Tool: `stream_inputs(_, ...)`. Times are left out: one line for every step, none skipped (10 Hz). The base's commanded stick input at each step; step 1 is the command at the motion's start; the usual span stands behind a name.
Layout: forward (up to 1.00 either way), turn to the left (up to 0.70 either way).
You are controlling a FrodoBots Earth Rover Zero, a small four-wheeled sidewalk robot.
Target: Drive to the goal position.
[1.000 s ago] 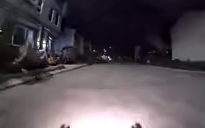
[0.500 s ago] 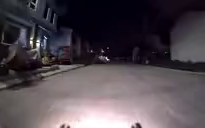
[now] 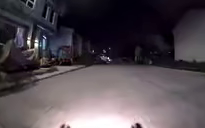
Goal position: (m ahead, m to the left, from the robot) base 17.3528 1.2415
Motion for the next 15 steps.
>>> stream_inputs(0.85,0.00)
stream_inputs(0.85,0.00)
stream_inputs(0.85,0.00)
stream_inputs(0.85,0.00)
stream_inputs(0.85,0.00)
stream_inputs(0.85,0.00)
stream_inputs(0.85,-0.13)
stream_inputs(0.85,-0.29)
stream_inputs(0.85,-0.34)
stream_inputs(0.85,-0.24)
stream_inputs(0.85,-0.03)
stream_inputs(0.85,0.00)
stream_inputs(0.85,0.00)
stream_inputs(0.85,0.00)
stream_inputs(0.85,0.00)
